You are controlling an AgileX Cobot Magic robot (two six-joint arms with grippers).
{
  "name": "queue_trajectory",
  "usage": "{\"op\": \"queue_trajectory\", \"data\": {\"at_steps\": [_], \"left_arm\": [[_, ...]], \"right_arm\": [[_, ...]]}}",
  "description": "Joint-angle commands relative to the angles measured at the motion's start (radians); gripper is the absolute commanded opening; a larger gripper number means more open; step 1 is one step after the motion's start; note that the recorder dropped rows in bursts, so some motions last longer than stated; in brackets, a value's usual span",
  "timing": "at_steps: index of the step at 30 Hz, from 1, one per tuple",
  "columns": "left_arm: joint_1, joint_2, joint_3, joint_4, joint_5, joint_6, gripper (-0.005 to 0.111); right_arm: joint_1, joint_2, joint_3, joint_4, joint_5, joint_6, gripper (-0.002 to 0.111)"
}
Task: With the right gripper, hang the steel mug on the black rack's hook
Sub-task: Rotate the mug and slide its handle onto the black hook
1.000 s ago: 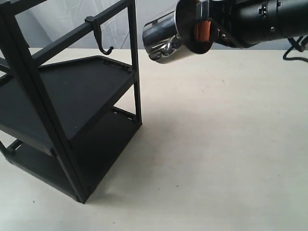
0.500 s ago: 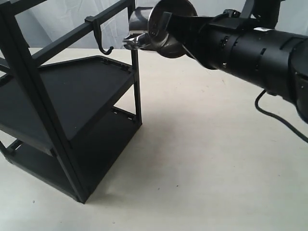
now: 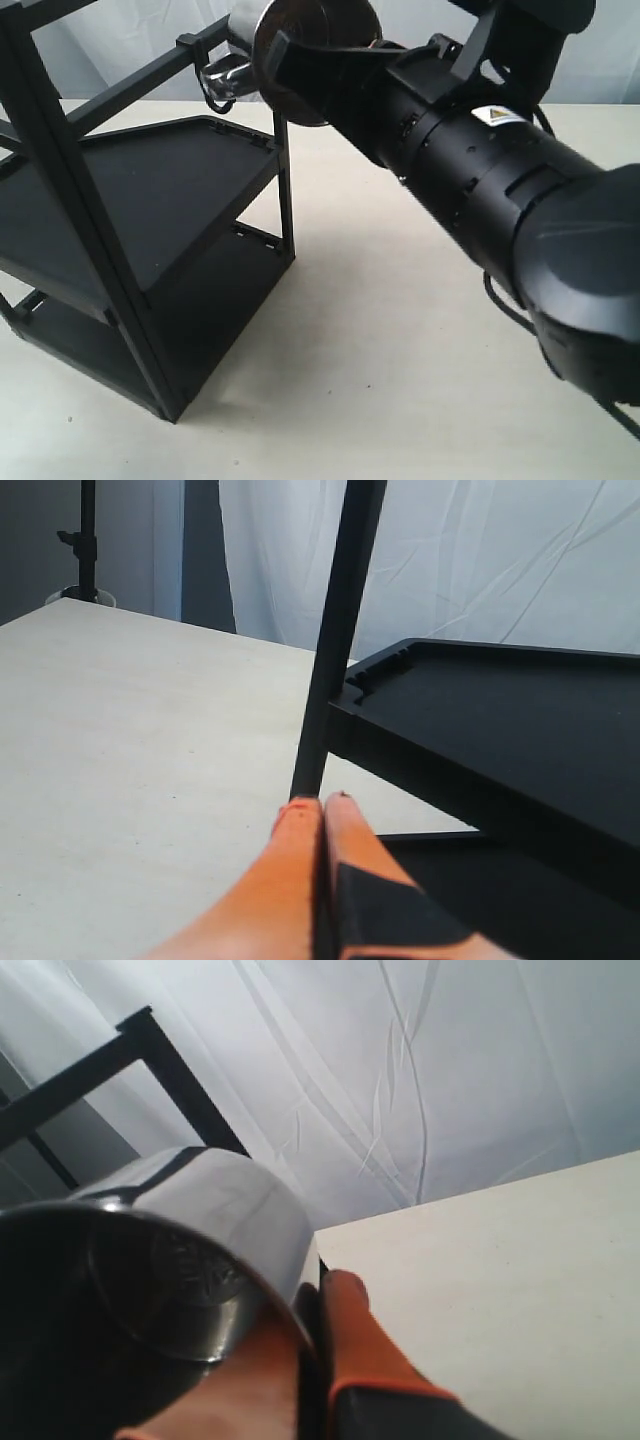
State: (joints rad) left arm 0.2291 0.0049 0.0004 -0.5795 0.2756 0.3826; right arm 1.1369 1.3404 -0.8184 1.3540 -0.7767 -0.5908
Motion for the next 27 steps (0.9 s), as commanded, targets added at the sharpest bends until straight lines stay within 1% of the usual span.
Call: {"op": "queue_trajectory", "data": {"at_steps": [1, 4, 7, 16, 27], "left_arm": [[-0.001, -0.005, 0.0, -0.014, -0.012, -0.002, 0.002], [-0.001, -0.005, 0.0, -0.014, -0.012, -0.002, 0.002], [-0.001, -0.005, 0.0, -0.014, -0.012, -0.002, 0.002], [-0.003, -0.005, 0.0, -0.014, -0.012, -0.002, 0.002], [-0.003, -0.005, 0.0, -0.014, -0.012, -0.002, 0.002]], "right_arm": [[0.07, 0.037, 0.001, 0.016, -0.13, 0.008, -0.001], [0.103, 0.063, 0.001, 0.026, -0.202, 0.008, -0.001], [0.11, 0.08, 0.001, 0.042, -0.217, 0.008, -0.001], [0.11, 0.135, 0.01, 0.045, -0.193, 0.097, -0.001], [0.11, 0.172, 0.015, 0.053, -0.124, 0.157, -0.001]]}}
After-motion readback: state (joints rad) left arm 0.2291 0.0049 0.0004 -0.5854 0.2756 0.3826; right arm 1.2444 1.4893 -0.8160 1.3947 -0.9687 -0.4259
